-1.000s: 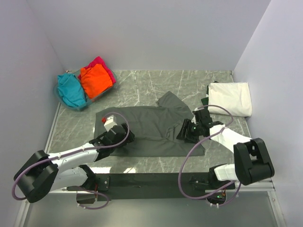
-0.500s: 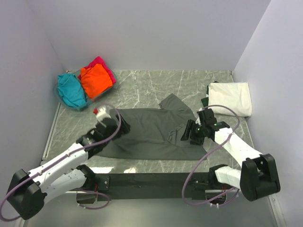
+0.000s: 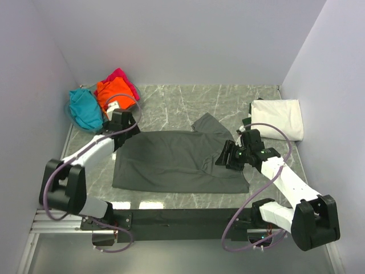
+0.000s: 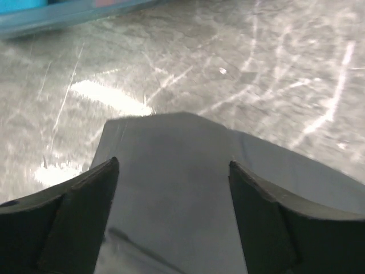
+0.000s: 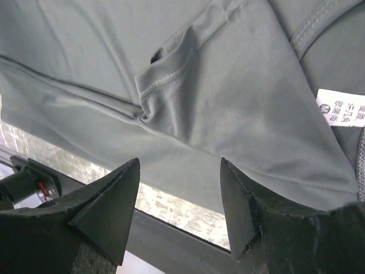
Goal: Fold and stack the t-shirts
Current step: Fold the tshirt
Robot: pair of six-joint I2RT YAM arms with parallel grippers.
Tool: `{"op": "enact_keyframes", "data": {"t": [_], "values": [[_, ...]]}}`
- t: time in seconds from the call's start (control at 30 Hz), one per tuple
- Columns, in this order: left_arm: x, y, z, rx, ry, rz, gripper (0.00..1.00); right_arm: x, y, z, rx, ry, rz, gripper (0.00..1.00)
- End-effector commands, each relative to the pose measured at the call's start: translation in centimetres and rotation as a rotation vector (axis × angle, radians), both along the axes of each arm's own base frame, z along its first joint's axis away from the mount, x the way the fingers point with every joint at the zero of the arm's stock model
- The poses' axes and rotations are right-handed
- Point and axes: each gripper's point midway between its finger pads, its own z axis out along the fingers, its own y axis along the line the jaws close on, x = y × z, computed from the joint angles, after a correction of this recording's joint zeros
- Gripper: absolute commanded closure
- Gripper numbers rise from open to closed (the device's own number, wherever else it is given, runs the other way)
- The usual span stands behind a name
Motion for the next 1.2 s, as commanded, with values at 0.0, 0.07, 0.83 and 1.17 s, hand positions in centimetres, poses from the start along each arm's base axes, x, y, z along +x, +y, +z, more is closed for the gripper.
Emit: {"op": "enact_keyframes", "data": {"t": [0.0,0.07,0.83,1.17], "values": [[2.7,0.6,1.1,0.062,-0.025,-0.017,0.18,0.6,0.5,1.0,0.044,-0.051,0.007,0.35],[3.2,1.4,0.6,0.074,-0.010,0.004,0.20,0.5,0.6,1.0,0.044,-0.057,0.012,0.35],[4.4,0.9,-5.8,-0.001,0.162,-0.052,0.53,0.1,0.4,1.6,0.049,-0.103,0.018,0.35],[4.3,-0.2,-4.0,-0.048,0.100,-0.107,0.99,0.3,0.5,1.9,0.060,-0.120,0.016,0.35]]}}
